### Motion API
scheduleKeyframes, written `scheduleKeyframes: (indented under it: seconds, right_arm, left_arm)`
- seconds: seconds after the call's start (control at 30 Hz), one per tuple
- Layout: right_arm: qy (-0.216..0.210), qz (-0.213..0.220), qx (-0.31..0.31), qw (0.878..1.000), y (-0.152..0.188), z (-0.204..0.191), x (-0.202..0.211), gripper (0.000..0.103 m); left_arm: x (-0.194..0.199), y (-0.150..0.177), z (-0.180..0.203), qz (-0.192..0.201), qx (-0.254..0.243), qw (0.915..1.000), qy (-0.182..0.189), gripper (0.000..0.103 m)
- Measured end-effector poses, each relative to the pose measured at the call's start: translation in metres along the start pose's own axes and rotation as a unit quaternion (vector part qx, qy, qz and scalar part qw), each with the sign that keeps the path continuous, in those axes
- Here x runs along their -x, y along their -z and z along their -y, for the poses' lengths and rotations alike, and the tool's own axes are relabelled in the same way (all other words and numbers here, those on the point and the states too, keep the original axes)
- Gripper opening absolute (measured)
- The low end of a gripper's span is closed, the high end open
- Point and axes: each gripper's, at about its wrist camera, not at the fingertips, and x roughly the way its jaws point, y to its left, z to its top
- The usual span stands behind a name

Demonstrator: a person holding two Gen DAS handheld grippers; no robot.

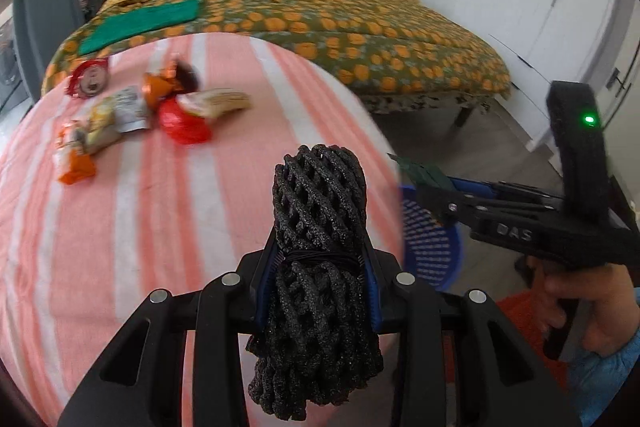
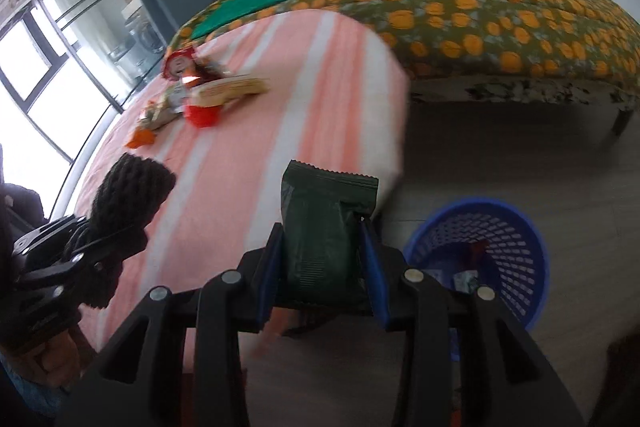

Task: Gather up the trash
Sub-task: 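Carry net and green packet over the blue wastebasket and open both grippers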

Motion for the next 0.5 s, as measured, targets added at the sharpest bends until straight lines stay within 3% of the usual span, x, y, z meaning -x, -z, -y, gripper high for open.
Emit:
scheduleKeyframes:
  seconds: [0.17, 0.33, 0.5]
  right_arm:
    - [0.045, -0.01, -0.055, 0.997, 0.009, 0.093, -0.003, 0.037]
    - [0.068, -0.028, -0.11, 0.991, 0.021, 0.169, -0.022, 0.037]
    - [0.044, -0.042, -0.177, 0.982, 0.027, 0.218, -0.042, 0.037]
  left_arm:
    - [-0.053, -0.005, 0.089, -0.044, -0.048, 0.996, 0.06, 0.035]
    - [-0.123, -0.003, 0.148, -0.097, -0.07, 0.9903, 0.071, 0.036]
    - [-0.19, 0.001, 0.17, -0.119, -0.079, 0.9884, 0.053, 0.037]
